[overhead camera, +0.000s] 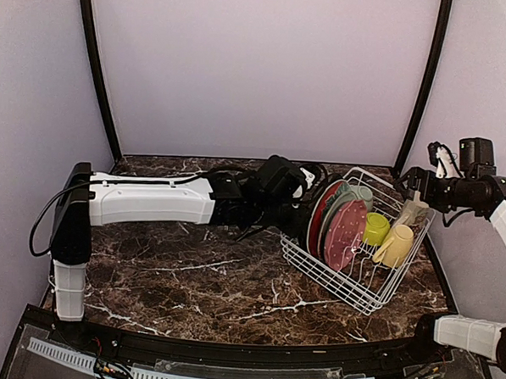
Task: Unload the mixed dishes from the dish rack
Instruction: Grab the plate from the dish rack.
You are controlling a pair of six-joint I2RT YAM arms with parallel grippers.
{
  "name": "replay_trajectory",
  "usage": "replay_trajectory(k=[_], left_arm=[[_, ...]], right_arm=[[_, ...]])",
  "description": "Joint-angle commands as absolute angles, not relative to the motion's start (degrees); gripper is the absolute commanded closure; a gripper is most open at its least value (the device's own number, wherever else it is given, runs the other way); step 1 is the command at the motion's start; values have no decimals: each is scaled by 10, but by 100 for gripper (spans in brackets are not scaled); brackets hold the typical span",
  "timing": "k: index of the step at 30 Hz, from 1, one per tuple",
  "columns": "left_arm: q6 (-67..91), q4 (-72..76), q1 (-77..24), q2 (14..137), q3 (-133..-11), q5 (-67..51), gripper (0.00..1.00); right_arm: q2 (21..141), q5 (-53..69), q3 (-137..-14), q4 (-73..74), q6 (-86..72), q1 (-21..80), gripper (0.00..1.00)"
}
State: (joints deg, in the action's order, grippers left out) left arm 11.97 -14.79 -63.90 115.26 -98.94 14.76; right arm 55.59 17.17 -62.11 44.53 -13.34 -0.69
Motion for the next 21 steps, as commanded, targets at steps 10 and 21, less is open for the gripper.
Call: replay_trajectory(k=[10,21], left_arm=[[107,-174,-644,1214,-1079,218,81],[120,-197,-644,1264,-1147,240,83]], right_arm=[[533,186,-603,420,-120,-4,1],[521,195,-592,412,-124,-4,1]])
